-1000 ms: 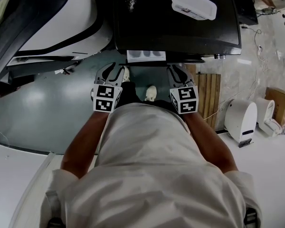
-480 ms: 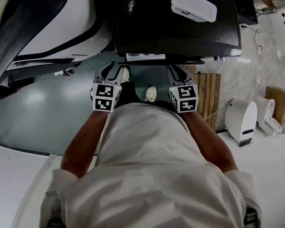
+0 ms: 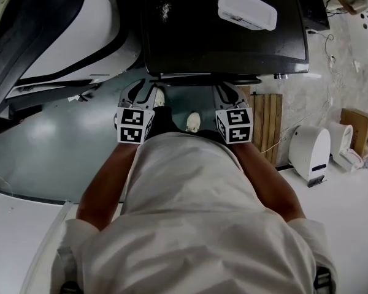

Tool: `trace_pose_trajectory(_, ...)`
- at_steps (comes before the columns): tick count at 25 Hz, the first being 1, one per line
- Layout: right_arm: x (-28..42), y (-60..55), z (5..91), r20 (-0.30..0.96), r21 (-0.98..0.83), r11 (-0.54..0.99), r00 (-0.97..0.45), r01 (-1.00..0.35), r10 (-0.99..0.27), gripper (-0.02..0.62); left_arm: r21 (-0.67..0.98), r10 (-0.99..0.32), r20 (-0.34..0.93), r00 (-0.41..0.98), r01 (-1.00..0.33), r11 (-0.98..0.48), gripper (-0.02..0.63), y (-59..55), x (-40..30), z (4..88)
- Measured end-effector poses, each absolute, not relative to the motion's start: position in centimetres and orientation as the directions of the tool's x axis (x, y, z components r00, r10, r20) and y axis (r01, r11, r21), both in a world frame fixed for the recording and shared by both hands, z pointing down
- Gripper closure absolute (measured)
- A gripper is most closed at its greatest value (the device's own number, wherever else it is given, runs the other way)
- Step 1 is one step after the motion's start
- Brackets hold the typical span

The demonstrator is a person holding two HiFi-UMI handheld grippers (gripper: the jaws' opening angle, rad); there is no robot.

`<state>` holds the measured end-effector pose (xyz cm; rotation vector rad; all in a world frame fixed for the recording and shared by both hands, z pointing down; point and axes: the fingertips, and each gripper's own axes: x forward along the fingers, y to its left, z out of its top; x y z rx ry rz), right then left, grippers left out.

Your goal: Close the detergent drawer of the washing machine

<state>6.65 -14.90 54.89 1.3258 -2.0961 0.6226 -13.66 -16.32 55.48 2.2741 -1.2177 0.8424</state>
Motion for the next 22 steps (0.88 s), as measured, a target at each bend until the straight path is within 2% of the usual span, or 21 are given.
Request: trace_pose_trajectory(22, 6.7, -16.7, 54.9, 0.705, -0.074, 0.324, -0.279, -0.943, -0.652, 0.537, 0.104, -0.584, 0.675, 0.451, -0.842, -0.53, 0.466, -18.1, -13.6, 55.7)
